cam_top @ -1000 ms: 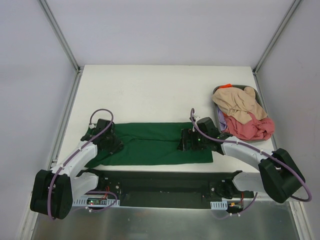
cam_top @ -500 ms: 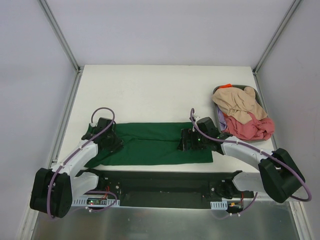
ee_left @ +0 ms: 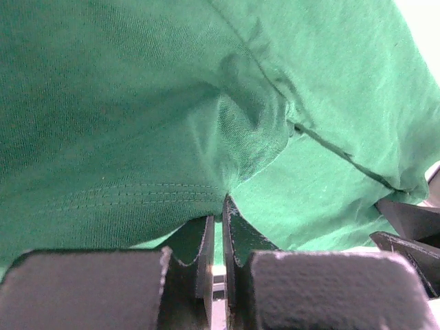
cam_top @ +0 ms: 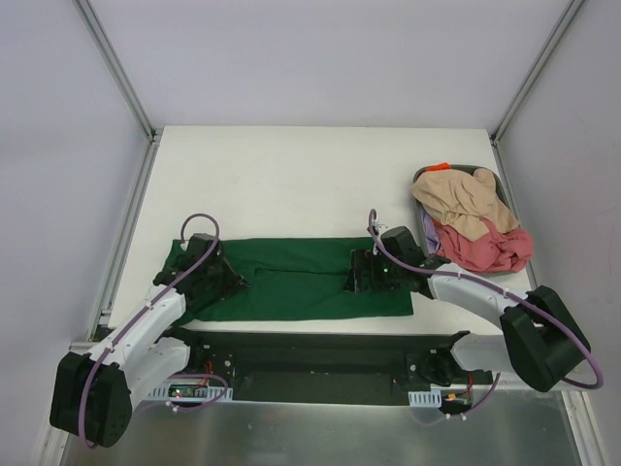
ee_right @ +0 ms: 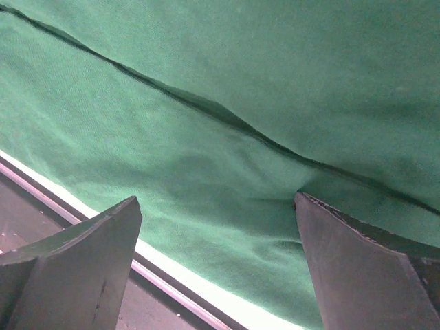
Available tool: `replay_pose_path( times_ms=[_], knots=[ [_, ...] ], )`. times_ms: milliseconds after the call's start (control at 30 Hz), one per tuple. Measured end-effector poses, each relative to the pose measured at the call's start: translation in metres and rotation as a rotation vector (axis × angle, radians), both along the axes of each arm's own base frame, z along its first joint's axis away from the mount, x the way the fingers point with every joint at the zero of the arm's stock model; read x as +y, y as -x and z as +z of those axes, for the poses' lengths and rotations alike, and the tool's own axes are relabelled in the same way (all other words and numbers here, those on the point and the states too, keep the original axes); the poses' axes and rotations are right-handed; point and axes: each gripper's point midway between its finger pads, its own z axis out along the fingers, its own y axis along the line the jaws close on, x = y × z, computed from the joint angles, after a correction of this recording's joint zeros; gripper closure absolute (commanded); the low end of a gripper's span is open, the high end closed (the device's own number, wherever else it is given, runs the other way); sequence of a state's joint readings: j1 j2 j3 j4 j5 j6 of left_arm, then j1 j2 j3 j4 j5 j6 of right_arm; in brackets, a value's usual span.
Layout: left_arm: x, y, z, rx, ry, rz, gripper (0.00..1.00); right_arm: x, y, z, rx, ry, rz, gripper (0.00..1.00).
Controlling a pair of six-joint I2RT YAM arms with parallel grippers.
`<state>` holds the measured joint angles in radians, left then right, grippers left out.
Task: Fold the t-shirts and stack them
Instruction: Fold the other side of the tshirt into a rectangle
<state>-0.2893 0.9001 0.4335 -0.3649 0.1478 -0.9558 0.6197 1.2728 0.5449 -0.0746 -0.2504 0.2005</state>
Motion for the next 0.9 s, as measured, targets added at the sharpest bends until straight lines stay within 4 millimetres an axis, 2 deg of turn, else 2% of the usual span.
replay_pose_path(
  times_ms=[300,367,633,800,833,900],
  knots=[
    [-0.013,0.018,-0.004,0.065,0.047,0.008,1.0,0.0,0.0,0.0,0.006,0.006,0.002,0.04],
    [-0.016,0.02,-0.004,0.073,0.057,0.014,0.89,0.0,0.0,0.0,0.007,0.007,0.002,0.04],
    [-0.025,0.029,-0.001,0.077,0.097,0.015,0.73,0.0,-0.002,-0.001,0.01,0.013,-0.001,0.04],
    [-0.031,0.033,0.002,0.076,0.112,-0.008,0.42,0.0,-0.003,-0.001,0.009,0.016,-0.002,0.04],
    [-0.033,0.034,0.002,0.077,0.114,-0.016,0.33,0.0,-0.003,-0.001,0.009,0.016,-0.003,0.04],
    [-0.036,0.036,0.005,0.073,0.116,-0.039,0.06,0.0,-0.003,-0.001,0.008,0.017,-0.004,0.04]
  ],
)
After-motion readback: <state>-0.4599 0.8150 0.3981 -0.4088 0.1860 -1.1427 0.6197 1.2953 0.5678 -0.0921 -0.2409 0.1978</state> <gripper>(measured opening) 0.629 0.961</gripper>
